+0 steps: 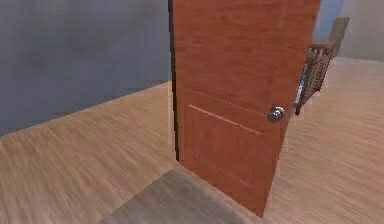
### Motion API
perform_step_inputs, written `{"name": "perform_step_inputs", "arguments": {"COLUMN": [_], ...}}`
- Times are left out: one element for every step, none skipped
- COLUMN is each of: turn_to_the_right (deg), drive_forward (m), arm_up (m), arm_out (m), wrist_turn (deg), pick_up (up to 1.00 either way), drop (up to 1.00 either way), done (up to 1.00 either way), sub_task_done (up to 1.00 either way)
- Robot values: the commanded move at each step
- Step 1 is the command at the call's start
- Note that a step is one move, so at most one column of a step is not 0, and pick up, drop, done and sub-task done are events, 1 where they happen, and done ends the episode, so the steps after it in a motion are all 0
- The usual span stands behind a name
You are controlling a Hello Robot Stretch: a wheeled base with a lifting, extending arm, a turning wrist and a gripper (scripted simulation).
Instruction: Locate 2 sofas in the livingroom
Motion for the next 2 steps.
{"name": "perform_step_inputs", "arguments": {"turn_to_the_right": [-27.0, 0.0], "drive_forward": [0.00, 1.00], "arm_up": [0.00, 0.00], "arm_out": [0.00, 0.00], "wrist_turn": [0.0, 0.0], "pick_up": [0.00, 0.00], "drop": [0.00, 0.00], "done": [0.00, 0.00], "sub_task_done": [0.00, 0.00]}}
